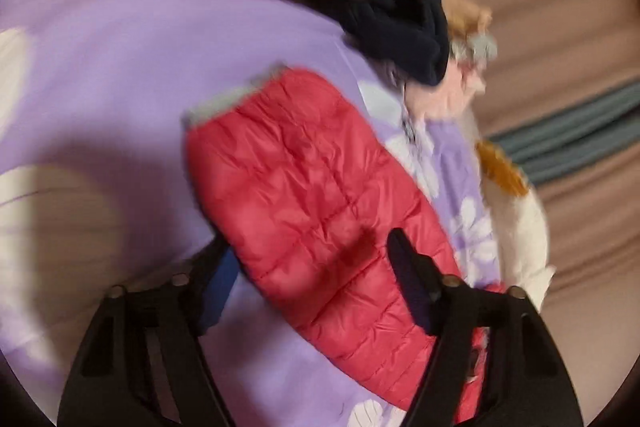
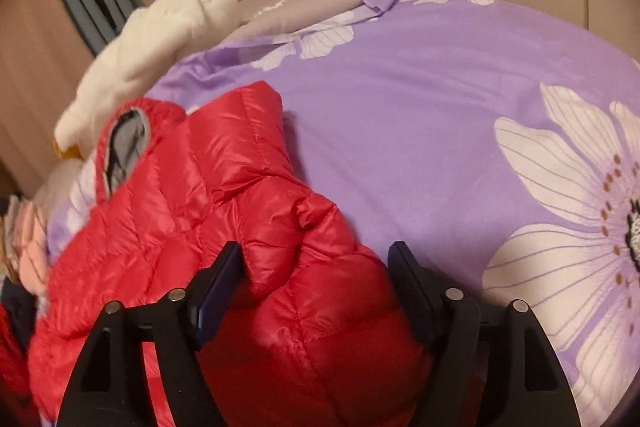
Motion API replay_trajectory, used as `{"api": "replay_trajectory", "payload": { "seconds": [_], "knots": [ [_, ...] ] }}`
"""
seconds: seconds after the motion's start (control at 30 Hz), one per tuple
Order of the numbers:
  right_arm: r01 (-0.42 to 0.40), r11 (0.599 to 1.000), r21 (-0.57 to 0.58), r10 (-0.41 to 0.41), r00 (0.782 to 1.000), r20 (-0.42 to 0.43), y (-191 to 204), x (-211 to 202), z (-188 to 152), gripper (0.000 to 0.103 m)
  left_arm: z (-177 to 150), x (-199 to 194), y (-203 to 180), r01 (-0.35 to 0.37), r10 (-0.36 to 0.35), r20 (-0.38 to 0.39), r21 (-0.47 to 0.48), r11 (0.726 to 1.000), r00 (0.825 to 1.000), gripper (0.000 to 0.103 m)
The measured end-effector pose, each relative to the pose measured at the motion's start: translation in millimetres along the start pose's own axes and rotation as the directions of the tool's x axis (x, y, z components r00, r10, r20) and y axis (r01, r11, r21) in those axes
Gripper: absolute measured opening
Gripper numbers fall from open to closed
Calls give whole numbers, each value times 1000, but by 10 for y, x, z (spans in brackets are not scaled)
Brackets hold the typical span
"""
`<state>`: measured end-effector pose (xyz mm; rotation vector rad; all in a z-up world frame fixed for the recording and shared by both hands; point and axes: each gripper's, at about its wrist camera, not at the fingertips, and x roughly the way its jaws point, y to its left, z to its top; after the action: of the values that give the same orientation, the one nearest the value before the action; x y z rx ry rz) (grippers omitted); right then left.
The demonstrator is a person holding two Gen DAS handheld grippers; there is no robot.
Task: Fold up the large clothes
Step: 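Lift the sleeve with the left tool, lay it across the body, release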
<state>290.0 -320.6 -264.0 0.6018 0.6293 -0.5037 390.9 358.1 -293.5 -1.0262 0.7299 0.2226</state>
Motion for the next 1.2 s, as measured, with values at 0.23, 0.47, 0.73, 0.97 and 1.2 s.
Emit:
{"api": "replay_trajectory", "payload": {
  "seconds": [0.23, 0.47, 0.73, 0.97, 1.2],
  "knots": [
    [19, 999, -29, -18, 1000, 4, 56, -15, -34, 76, -76, 169, -583, -349, 332, 127, 153, 925, 935, 17],
    [-12, 1000, -11, 12, 1000, 7, -21, -52, -52, 77, -560, -143, -1522, -416, 271, 348, 467, 780, 897, 9],
    [-47, 999, 18, 47, 999, 28, -73, -100, -62, 77, -1814, -571, -2974, -237, -12, 326, 714, 659, 945, 10],
    [51, 998, 47, -55, 996, 66, -303, -425, -137, 77, -3200, -621, -3788, -12, -167, 134, 813, 582, 977, 10],
    [112, 983, 147, -121, 991, 59, -860, -651, -137, 77, -4441, -136, -3961, 135, -77, -112, 869, 477, 991, 11]
  ]
}}
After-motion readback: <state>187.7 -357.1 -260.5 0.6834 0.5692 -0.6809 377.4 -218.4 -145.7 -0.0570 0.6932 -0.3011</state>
